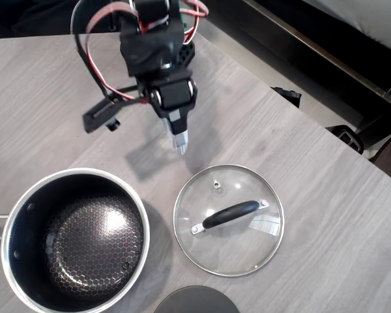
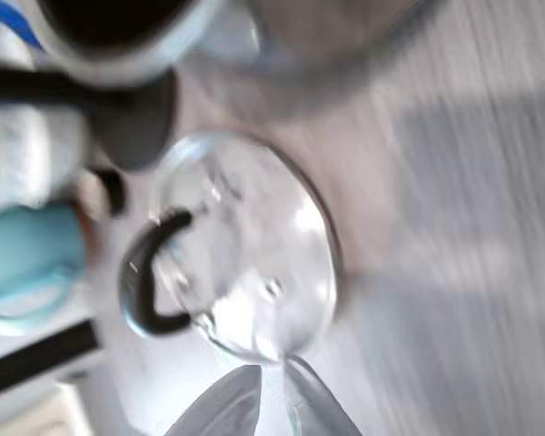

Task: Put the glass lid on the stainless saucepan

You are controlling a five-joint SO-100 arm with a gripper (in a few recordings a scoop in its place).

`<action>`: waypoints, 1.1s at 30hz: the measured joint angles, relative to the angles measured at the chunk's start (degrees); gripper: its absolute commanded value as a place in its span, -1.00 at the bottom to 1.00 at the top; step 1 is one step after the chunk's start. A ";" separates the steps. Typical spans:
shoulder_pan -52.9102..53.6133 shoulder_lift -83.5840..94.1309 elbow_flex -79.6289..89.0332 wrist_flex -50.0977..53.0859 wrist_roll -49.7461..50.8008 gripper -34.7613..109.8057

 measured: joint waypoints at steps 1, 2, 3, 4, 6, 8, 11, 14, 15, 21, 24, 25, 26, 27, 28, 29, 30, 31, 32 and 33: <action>-0.70 -8.61 -8.35 3.96 1.05 -0.52; -1.58 -17.23 -16.96 8.09 2.11 -0.52; -2.90 -25.93 -26.37 11.87 3.25 -0.52; -4.39 -34.28 -35.68 15.29 3.96 -0.52; -5.36 -48.16 -52.38 19.16 4.39 -0.52; -5.71 -61.00 -68.91 25.14 4.83 -0.52; -6.68 -76.73 -89.65 32.26 4.92 -0.52; -6.33 -88.77 -104.85 36.74 4.92 -0.51; -6.24 -90.18 -106.52 37.44 4.92 -0.48; -6.15 -93.25 -107.84 38.67 3.96 -0.38; -5.71 -93.16 -104.94 38.67 3.25 -0.37; -5.62 -93.25 -103.89 38.67 2.90 -0.37; -5.54 -93.25 -102.74 38.67 2.64 -0.35; -5.62 -93.25 -101.69 38.67 2.29 -0.34; -5.62 -93.25 -100.72 38.67 1.93 -0.34; -5.62 -93.25 -99.84 38.67 1.67 -0.33; -5.62 -93.25 -99.23 38.67 1.41 -0.31; -5.54 -93.25 -98.70 38.67 1.05 -0.30; -5.54 -93.25 -98.26 38.67 0.88 -0.29; -5.54 -93.25 -98.17 38.67 0.70 -0.28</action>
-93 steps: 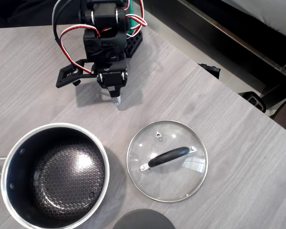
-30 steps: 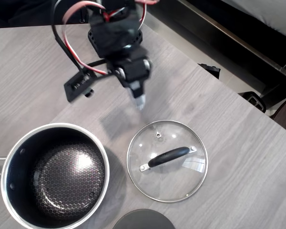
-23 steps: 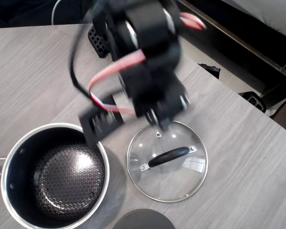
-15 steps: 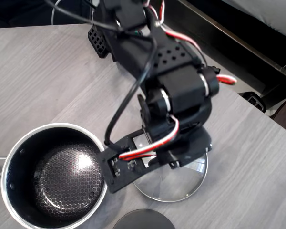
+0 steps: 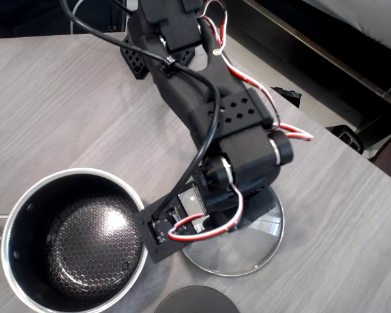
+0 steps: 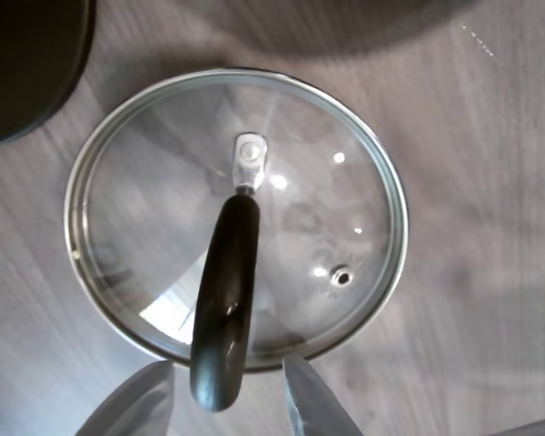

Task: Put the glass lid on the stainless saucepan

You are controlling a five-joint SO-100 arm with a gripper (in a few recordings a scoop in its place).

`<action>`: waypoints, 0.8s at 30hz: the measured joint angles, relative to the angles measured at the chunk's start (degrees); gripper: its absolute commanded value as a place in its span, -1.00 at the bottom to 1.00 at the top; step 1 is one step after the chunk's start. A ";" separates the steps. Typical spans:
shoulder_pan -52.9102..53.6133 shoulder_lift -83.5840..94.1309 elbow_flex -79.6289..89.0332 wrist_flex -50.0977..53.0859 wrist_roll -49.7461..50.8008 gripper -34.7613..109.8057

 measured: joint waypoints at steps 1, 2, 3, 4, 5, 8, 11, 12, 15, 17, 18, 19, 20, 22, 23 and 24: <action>0.00 0.00 0.26 0.00 0.00 -0.27; 0.00 0.00 0.26 0.00 -0.18 -0.27; -0.09 0.00 0.26 0.00 -0.18 -0.27; -0.09 0.00 0.26 0.00 -0.18 -0.27; -0.18 -0.44 0.26 0.00 -0.18 -0.27; -0.53 -1.58 0.26 0.00 -0.18 -0.27; -0.53 -3.43 0.26 0.00 -0.18 -0.27; -0.53 -3.87 0.26 0.00 -0.18 -0.28; -0.53 -4.92 0.26 -0.26 -0.18 -0.34; -0.53 -4.92 0.26 -0.35 -0.70 -0.52; -0.53 -4.92 0.26 -0.35 -0.70 -0.52; -0.53 -5.27 0.26 -0.70 -0.97 -0.52; -0.53 -5.80 0.26 -0.88 -1.14 -0.52; -0.53 -6.06 0.26 -1.14 -1.49 -0.52; -0.70 -6.15 0.26 -1.05 -1.76 -0.52; -0.70 -6.24 0.26 -0.70 -1.32 -0.52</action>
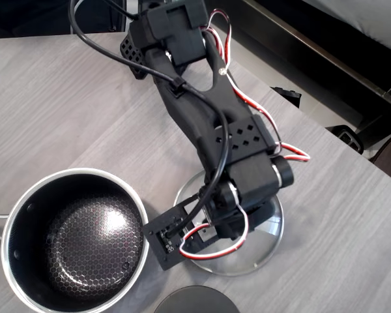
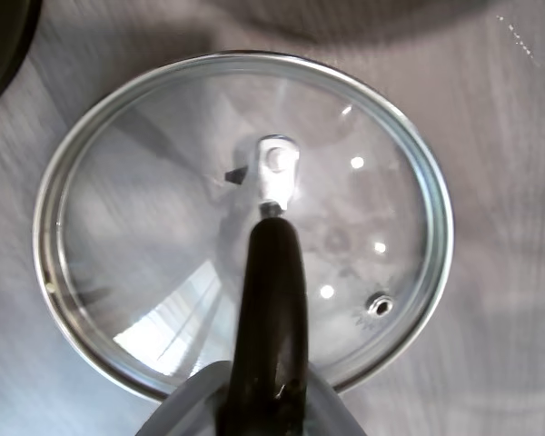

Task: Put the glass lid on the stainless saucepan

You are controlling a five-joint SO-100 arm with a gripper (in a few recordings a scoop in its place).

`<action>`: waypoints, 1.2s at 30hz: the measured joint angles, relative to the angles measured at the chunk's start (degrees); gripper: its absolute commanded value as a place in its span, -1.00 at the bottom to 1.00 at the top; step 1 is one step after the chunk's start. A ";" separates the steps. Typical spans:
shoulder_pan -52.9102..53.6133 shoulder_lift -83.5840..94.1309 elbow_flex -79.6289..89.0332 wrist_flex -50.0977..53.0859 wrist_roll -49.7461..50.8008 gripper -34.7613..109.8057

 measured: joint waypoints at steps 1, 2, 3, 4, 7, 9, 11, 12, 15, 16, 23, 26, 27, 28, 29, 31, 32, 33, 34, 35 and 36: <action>-0.09 0.00 0.00 -0.35 0.00 -0.52; -0.09 0.00 0.00 -0.62 0.00 -0.52; -0.18 0.00 0.00 -0.79 -0.26 -0.52; -0.18 0.00 0.00 -0.88 -0.44 -0.52; -0.18 0.00 0.00 -0.97 -0.44 -0.52; -0.35 -0.09 -0.26 -0.79 -0.44 -0.52; -0.62 -0.18 -1.76 -0.44 -0.18 -0.52; -0.88 -0.26 -3.25 -0.09 0.00 -0.52; -2.37 2.46 -4.48 0.09 0.09 -0.52; -2.99 4.04 -4.57 0.35 0.09 -0.52; -5.45 16.17 -4.83 1.05 0.97 -0.52; -3.16 21.09 -5.98 1.14 0.79 -0.52; -1.85 22.24 -7.03 1.14 0.79 -0.52; -0.09 23.20 -7.91 1.14 0.79 -0.52; 1.85 23.91 -8.70 1.14 0.62 -0.52; 5.89 25.14 -9.14 1.14 0.09 -0.52; 8.09 25.66 -9.14 1.14 -0.26 -0.52; 10.28 25.93 -9.14 1.14 -0.62 -0.52; 12.22 26.19 -9.14 1.14 -0.97 -0.52; 14.15 26.19 -9.14 1.14 -1.49 -0.52; 15.47 26.19 -9.14 1.14 -1.76 -0.52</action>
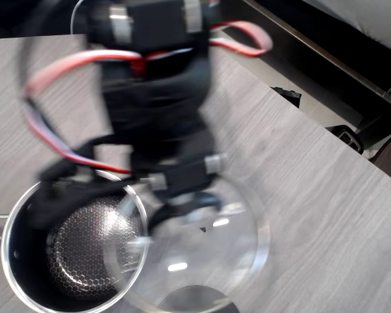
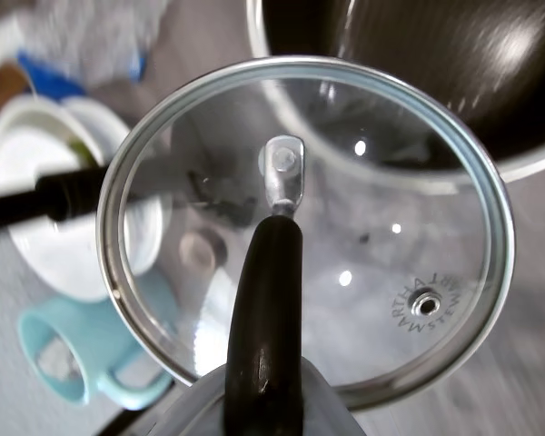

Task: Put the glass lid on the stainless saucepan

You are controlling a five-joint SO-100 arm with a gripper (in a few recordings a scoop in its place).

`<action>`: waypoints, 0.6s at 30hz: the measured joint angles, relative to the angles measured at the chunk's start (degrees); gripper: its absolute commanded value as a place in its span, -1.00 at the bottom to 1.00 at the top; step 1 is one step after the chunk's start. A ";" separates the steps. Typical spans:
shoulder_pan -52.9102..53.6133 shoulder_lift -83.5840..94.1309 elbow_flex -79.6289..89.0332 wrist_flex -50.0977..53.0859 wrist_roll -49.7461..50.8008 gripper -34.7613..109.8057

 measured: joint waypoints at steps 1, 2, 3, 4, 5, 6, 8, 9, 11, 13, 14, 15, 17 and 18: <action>1.41 0.00 0.00 0.00 -0.62 -0.52; 3.08 0.00 0.00 0.00 -1.49 -0.52; 5.27 0.00 0.00 0.00 -2.02 -0.52; 7.12 0.00 0.00 0.00 -2.29 -0.52; 9.49 0.00 0.00 0.00 -2.81 -0.52; 11.07 0.00 0.00 0.00 -3.43 -0.52; 13.54 0.00 0.00 0.00 -4.48 -0.52; 14.41 0.00 0.00 0.00 -4.92 -0.52; 16.44 0.00 0.00 0.00 -5.80 -0.52; 18.63 0.00 0.00 0.00 -6.59 -0.52; 19.95 0.00 0.00 0.00 -7.21 -0.52; 20.92 0.00 0.00 0.00 -7.29 -0.52; 22.59 0.00 0.00 0.00 -7.29 -0.52; 23.29 -0.70 0.00 0.00 -7.65 -0.52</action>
